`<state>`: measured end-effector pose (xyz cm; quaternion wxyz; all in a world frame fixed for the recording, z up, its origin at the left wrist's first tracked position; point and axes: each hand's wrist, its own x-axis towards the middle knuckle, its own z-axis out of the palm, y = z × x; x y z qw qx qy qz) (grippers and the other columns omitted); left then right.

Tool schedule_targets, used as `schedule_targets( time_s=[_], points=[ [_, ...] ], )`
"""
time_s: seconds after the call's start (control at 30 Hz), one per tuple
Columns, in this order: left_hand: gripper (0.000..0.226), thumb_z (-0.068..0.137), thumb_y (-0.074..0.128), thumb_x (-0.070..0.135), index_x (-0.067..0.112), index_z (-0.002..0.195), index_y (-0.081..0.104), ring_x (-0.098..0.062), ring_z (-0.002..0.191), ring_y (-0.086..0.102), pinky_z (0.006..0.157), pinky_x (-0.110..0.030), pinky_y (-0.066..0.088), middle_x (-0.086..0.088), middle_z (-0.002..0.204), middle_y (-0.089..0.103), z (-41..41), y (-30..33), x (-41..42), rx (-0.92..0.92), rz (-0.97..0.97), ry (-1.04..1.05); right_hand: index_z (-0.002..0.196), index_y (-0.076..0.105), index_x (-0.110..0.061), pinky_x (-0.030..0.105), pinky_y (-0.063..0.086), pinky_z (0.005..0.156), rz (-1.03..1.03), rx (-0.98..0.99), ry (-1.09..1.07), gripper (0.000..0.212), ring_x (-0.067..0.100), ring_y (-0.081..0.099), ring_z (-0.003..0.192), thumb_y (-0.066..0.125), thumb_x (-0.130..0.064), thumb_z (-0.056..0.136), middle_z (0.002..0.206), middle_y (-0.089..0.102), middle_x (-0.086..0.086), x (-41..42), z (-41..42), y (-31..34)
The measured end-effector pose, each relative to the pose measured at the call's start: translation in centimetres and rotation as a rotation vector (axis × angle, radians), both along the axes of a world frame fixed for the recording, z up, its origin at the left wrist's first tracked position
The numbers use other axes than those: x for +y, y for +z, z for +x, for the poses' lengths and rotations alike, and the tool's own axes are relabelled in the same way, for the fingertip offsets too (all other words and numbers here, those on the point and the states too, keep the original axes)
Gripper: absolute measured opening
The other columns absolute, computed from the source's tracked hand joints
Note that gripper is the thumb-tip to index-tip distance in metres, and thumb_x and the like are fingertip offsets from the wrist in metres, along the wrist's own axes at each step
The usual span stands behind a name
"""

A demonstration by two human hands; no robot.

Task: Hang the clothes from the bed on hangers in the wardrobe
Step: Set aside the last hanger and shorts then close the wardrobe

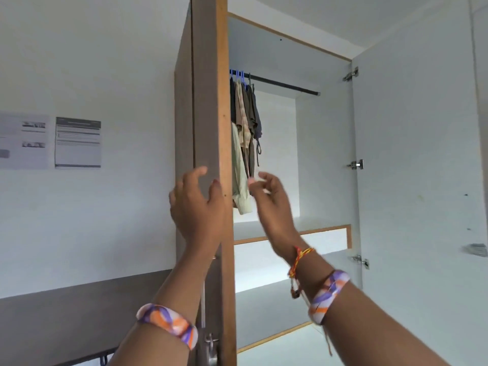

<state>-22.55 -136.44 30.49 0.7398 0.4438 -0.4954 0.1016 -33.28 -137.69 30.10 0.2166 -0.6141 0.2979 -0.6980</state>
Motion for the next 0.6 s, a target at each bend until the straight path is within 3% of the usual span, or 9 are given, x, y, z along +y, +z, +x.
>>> schedule_targets(
  time_s=[0.07, 0.17, 0.23, 0.27, 0.33, 0.4, 0.5, 0.6],
  points=[
    [0.034, 0.096, 0.042, 0.036, 0.023, 0.125, 0.051, -0.025, 0.13, 0.032, 0.103, -0.04, 0.025, -0.002, 0.134, 0.05, 1.6, -1.9, -1.9, -0.078, 0.347, -0.052, 0.131, 0.044, -0.022, 0.037, 0.042, 0.101, 0.053, 0.095, -0.072, 0.05, 0.018, 0.052, 0.116, 0.053, -0.047, 0.089, 0.129, 0.052, 0.0, -0.5, 2.2, -1.6],
    [0.044, 0.099, 0.018, 0.043, 0.036, 0.14, 0.034, -0.023, 0.138, 0.025, 0.112, -0.043, 0.016, 0.0, 0.146, 0.038, 2.3, -4.8, -3.8, -0.194, 0.547, -0.278, 0.112, 0.051, -0.025, 0.037, 0.045, 0.094, 0.03, 0.159, -0.144, 0.038, 0.015, 0.057, 0.102, 0.034, -0.053, 0.094, 0.111, 0.061, -0.003, -1.3, 4.8, -3.5],
    [0.05, 0.096, 0.009, 0.048, 0.042, 0.145, 0.015, -0.02, 0.141, 0.024, 0.115, -0.043, 0.016, 0.006, 0.152, 0.028, 1.9, -6.1, -4.5, -0.191, 0.534, -0.393, 0.104, 0.055, -0.025, 0.035, 0.048, 0.086, -0.019, 0.14, -0.198, 0.043, 0.012, 0.059, 0.092, 0.024, -0.054, 0.095, 0.099, 0.063, -0.005, -1.9, 5.9, -4.5],
    [0.053, 0.093, 0.008, 0.05, 0.041, 0.146, 0.012, -0.02, 0.138, 0.03, 0.112, -0.039, 0.023, 0.005, 0.152, 0.03, 1.7, -6.4, -4.8, -0.18, 0.496, -0.432, 0.107, 0.056, -0.024, 0.032, 0.05, 0.083, -0.041, 0.145, -0.249, 0.051, 0.012, 0.06, 0.091, 0.02, -0.057, 0.094, 0.098, 0.065, -0.006, -2.1, 6.1, -4.9],
    [0.055, 0.093, 0.012, 0.049, 0.037, 0.147, 0.012, -0.022, 0.127, 0.046, 0.094, -0.027, 0.039, 0.002, 0.147, 0.039, 0.9, -6.5, -5.2, -0.147, 0.426, -0.485, 0.106, 0.059, -0.021, 0.021, 0.049, 0.073, -0.083, 0.162, -0.331, 0.062, 0.009, 0.06, 0.084, 0.015, -0.061, 0.088, 0.092, 0.065, -0.009, -2.6, 5.8, -5.2],
    [0.052, 0.096, 0.015, 0.046, 0.036, 0.148, 0.012, -0.023, 0.119, 0.053, 0.081, -0.024, 0.04, 0.001, 0.144, 0.043, -0.1, -6.5, -5.7, -0.141, 0.414, -0.472, 0.099, 0.06, -0.018, 0.011, 0.038, 0.06, -0.118, 0.167, -0.361, 0.062, 0.005, 0.055, 0.07, 0.016, -0.059, 0.087, 0.078, 0.059, -0.012, -2.9, 4.8, -5.1],
    [0.058, 0.091, 0.01, 0.053, 0.038, 0.147, 0.008, -0.025, 0.123, 0.05, 0.093, -0.035, 0.046, 0.0, 0.148, 0.037, -2.0, -6.8, -6.6, -0.163, 0.4, -0.43, 0.089, 0.058, -0.017, 0.008, 0.033, 0.051, -0.145, 0.158, -0.384, 0.058, 0.001, 0.046, 0.057, 0.017, -0.059, 0.091, 0.066, 0.049, -0.015, -3.3, 2.4, -5.1],
    [0.066, 0.085, 0.003, 0.057, 0.038, 0.147, -0.002, -0.024, 0.141, 0.026, 0.11, -0.042, 0.033, 0.001, 0.157, 0.013, -5.0, -7.0, -7.5, -0.202, 0.4, -0.406, 0.081, 0.055, -0.019, 0.013, 0.034, 0.051, -0.155, 0.118, -0.383, 0.052, 0.004, 0.05, 0.058, 0.019, -0.055, 0.085, 0.064, 0.053, -0.011, -4.5, -0.5, -5.4]
  ],
)
